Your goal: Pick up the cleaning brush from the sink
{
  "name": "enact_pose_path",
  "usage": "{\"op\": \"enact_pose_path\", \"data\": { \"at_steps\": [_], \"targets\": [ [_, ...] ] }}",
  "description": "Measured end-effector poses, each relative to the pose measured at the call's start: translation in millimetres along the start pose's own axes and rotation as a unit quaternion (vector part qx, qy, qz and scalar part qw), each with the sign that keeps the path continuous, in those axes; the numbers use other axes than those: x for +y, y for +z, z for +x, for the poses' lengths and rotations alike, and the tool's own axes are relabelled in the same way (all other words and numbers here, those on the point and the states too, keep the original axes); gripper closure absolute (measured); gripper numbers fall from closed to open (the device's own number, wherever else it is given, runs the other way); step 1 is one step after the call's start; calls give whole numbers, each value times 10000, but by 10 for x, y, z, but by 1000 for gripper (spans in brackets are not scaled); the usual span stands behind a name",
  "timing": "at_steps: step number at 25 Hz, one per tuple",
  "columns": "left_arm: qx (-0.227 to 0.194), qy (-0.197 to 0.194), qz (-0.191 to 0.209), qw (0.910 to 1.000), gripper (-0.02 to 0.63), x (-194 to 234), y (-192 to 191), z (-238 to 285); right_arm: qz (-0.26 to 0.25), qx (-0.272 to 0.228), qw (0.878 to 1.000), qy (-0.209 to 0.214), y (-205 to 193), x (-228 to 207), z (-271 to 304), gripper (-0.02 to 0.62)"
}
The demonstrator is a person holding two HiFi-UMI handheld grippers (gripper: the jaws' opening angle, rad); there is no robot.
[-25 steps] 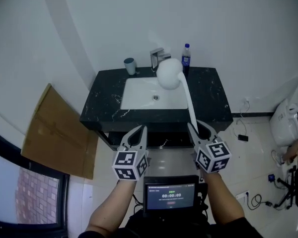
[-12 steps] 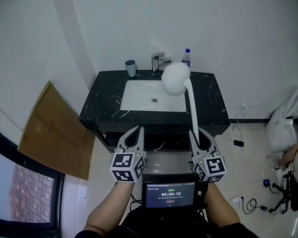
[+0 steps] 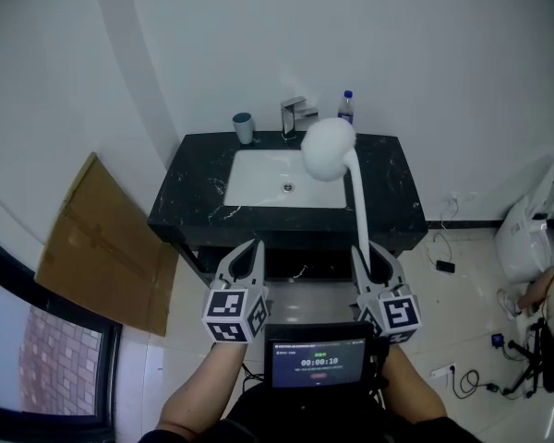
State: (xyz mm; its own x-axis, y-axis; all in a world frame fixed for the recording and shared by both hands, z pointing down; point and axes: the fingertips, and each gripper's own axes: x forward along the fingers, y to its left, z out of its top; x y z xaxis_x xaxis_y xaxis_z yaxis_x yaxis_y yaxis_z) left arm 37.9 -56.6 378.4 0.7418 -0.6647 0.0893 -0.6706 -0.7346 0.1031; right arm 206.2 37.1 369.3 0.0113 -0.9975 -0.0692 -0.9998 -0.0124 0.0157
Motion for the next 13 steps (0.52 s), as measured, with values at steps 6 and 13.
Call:
{"op": "enact_pose_path", "data": {
  "at_steps": [6,13],
  "targets": [
    [-110,-66,33,9999,597,-62,-4,-61,-10,-42,10000,-50,26,-11,-72,537],
    [-146,-98,62,9998,597,-101,-3,-53,1,-9,10000,-83,8,-32,-89,537]
  ]
}}
